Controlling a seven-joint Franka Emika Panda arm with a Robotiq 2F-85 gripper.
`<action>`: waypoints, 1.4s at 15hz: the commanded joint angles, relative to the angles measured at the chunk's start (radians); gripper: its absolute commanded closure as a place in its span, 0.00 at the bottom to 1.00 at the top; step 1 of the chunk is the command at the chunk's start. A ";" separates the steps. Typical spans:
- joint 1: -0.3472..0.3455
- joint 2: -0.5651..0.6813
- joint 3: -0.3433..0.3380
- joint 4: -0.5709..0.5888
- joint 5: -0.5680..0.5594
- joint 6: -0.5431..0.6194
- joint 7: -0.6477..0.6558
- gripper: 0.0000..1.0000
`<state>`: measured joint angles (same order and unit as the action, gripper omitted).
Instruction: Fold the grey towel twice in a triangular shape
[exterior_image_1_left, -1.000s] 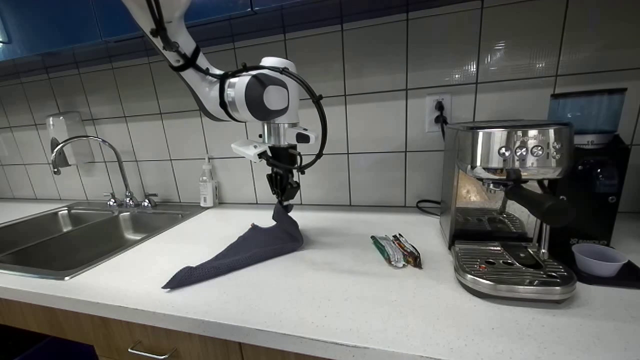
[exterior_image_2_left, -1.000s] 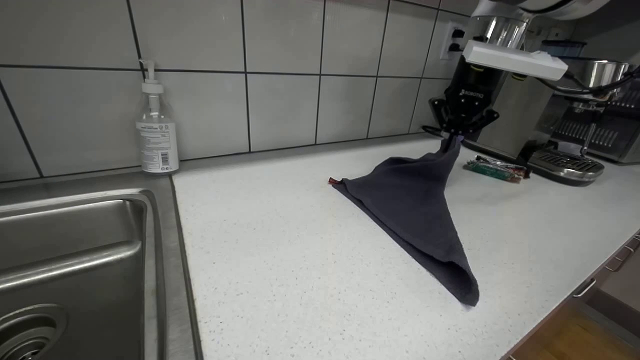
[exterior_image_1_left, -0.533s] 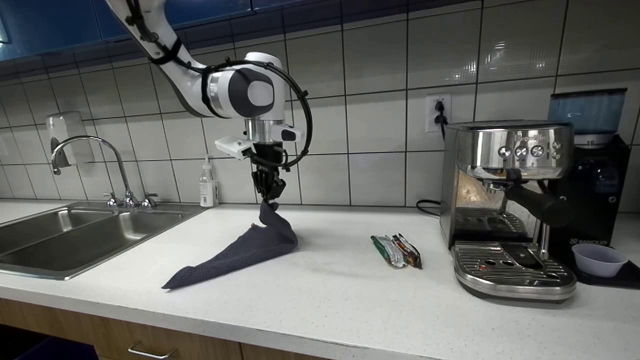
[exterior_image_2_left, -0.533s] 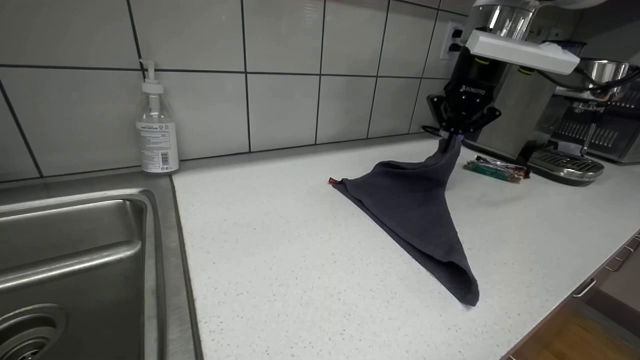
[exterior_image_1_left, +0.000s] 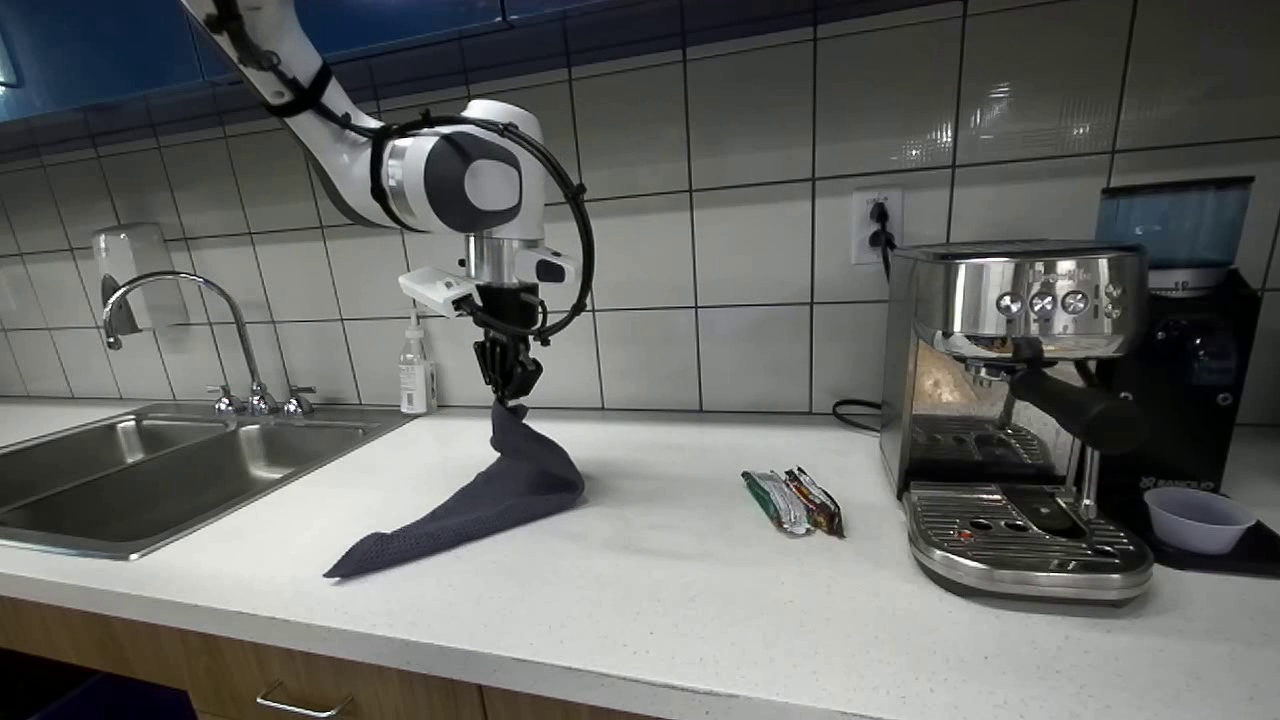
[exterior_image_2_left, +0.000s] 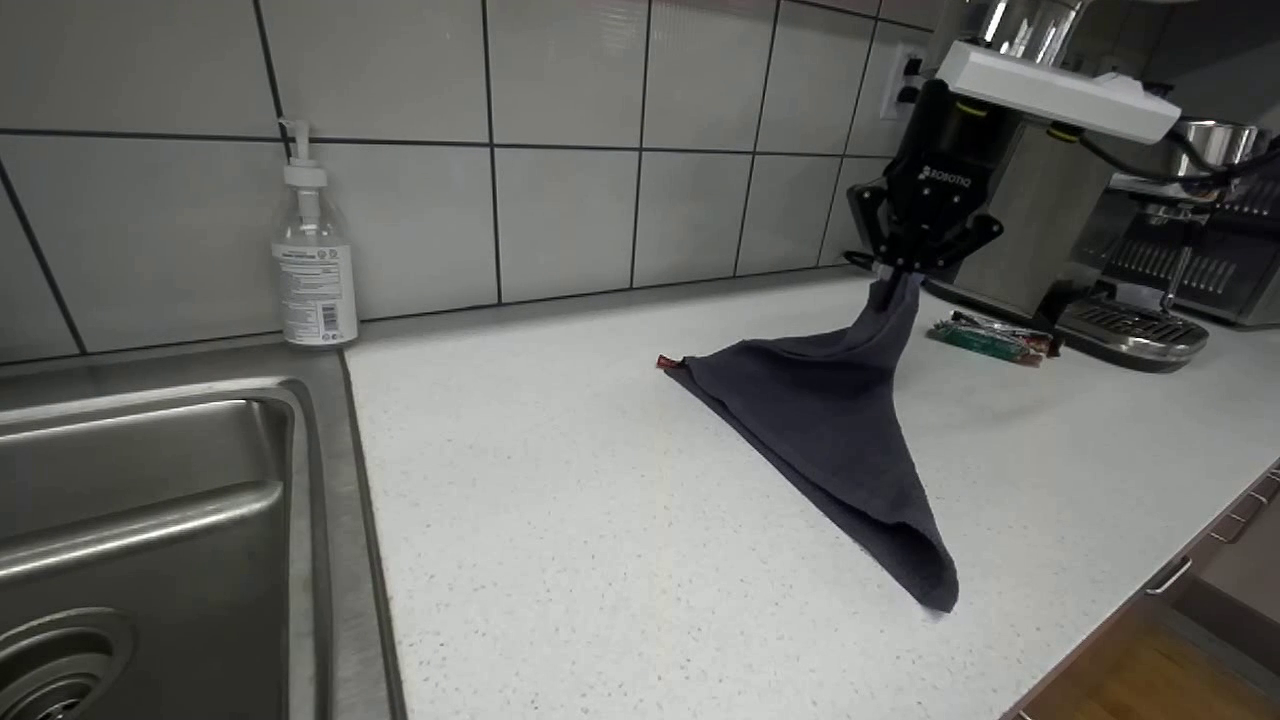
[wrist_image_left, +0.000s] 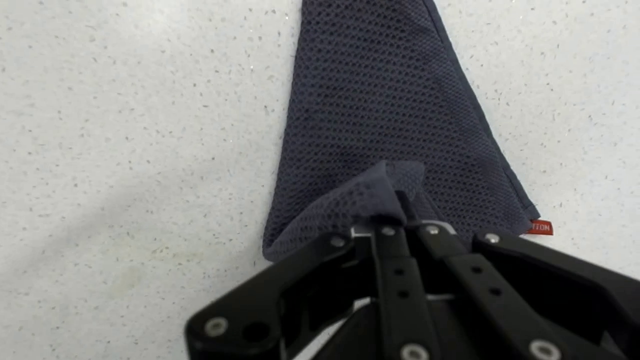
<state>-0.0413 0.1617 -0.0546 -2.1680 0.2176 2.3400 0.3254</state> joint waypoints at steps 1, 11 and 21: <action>0.003 -0.061 0.012 -0.058 0.033 -0.001 -0.039 1.00; 0.020 -0.138 0.028 -0.155 0.025 0.007 -0.067 1.00; 0.047 -0.185 0.046 -0.223 0.008 0.011 -0.056 1.00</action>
<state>0.0011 0.0185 -0.0196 -2.3487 0.2238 2.3401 0.2862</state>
